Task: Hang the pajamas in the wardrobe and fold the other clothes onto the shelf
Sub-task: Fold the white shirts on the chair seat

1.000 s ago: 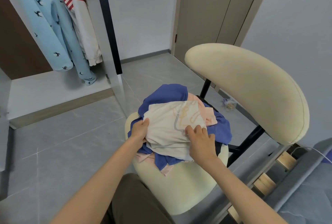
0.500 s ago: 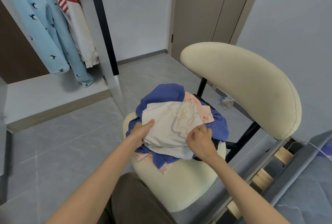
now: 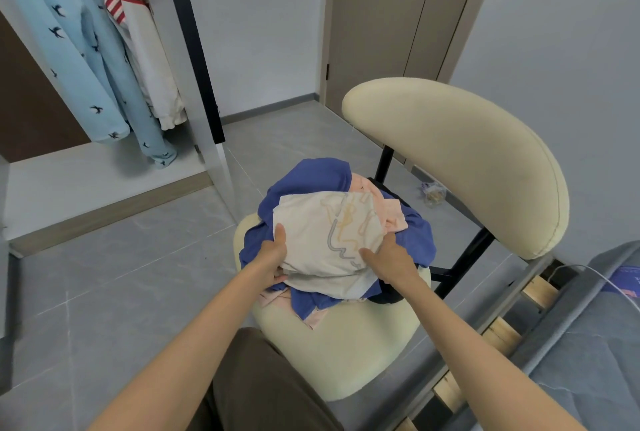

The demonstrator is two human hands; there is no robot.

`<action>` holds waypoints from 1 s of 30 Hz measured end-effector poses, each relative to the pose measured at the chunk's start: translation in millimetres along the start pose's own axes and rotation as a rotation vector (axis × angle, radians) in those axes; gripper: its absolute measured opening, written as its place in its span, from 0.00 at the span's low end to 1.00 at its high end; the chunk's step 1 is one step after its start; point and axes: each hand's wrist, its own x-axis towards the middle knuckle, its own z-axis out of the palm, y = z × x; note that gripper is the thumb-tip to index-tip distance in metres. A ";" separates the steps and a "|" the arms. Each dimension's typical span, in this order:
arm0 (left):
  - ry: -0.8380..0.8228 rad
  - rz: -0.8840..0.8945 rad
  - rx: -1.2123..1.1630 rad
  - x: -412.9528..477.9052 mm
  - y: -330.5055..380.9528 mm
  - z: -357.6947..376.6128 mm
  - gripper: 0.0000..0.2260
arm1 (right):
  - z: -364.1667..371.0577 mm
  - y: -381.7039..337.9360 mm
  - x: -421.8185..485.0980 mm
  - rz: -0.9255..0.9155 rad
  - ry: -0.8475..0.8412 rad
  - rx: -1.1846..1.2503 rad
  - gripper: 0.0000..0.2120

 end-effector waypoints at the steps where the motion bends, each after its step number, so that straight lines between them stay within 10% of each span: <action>1: -0.011 0.012 0.007 0.3 -0.5 -0.1 0.29 | 1.2 -0.1 -1.4 -0.023 0.067 -0.118 0.26; 5: -0.052 0.069 0.004 3.0 -0.4 -1.3 0.22 | 1.8 -0.1 0.2 -0.069 0.106 -0.200 0.17; 11: -0.053 0.133 -0.157 1.1 7.3 -11.4 0.12 | -6.7 -9.6 -6.0 0.042 -0.030 0.886 0.08; 15: -0.028 0.162 -0.134 4.1 2.6 -24.9 0.11 | -4.3 -1.6 -17.8 0.141 -0.046 1.173 0.08; 25: 0.186 0.475 0.503 -18.6 -17.1 -22.6 0.17 | 29.8 22.3 -16.4 0.109 0.233 0.469 0.14; 30: 0.356 1.065 0.832 -29.6 7.7 -5.0 0.26 | 27.3 -6.2 -15.5 -0.393 0.508 0.068 0.26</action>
